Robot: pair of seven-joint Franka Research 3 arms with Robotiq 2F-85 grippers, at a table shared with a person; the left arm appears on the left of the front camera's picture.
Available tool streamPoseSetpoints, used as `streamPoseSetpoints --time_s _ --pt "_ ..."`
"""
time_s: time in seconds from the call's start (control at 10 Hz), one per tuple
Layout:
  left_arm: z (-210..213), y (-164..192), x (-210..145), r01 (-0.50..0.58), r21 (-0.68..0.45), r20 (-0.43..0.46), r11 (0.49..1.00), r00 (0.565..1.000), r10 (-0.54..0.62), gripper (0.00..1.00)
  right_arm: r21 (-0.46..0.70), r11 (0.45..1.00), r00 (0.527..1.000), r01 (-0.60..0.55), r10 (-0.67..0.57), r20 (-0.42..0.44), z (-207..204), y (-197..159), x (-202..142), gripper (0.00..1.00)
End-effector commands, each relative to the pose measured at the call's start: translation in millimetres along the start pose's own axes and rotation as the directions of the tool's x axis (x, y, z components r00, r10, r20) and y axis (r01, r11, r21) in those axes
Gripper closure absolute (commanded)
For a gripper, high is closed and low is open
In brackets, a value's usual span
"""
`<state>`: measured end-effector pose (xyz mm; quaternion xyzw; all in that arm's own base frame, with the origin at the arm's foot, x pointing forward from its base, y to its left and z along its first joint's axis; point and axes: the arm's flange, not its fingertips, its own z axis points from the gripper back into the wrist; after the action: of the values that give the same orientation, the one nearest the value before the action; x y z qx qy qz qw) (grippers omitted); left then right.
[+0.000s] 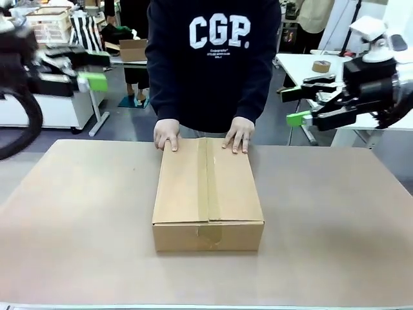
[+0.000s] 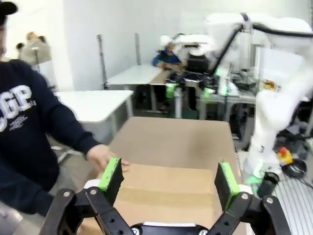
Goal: Pack the gift set into the box.
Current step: Press and hold the closed box until the human finishes sealing it.
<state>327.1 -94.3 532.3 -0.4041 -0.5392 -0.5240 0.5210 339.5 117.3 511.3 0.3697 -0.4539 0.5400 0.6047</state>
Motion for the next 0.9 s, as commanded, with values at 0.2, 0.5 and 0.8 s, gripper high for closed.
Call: streamPoseSetpoints --time_s 0.2,0.5,0.8 --pt "-62.5 10.9 -112.7 0.120 -0.091 0.005 0.989 0.993 -0.120 0.00 -0.021 0.998 0.998 -0.054 0.055 0.027 -64.9 -57.2 -70.7 0.00" --pt "-86.0 6.3 -167.4 0.043 -0.118 -0.071 0.992 0.996 -0.052 0.00 0.098 0.994 0.999 -0.038 0.041 -0.033 -109.0 -55.1 -101.2 0.00" --pt "-94.1 10.5 -191.8 -0.118 -0.039 -0.060 0.992 0.991 0.116 0.00 0.175 0.984 0.996 -0.033 0.046 -0.076 -124.1 -46.7 -120.1 0.00"
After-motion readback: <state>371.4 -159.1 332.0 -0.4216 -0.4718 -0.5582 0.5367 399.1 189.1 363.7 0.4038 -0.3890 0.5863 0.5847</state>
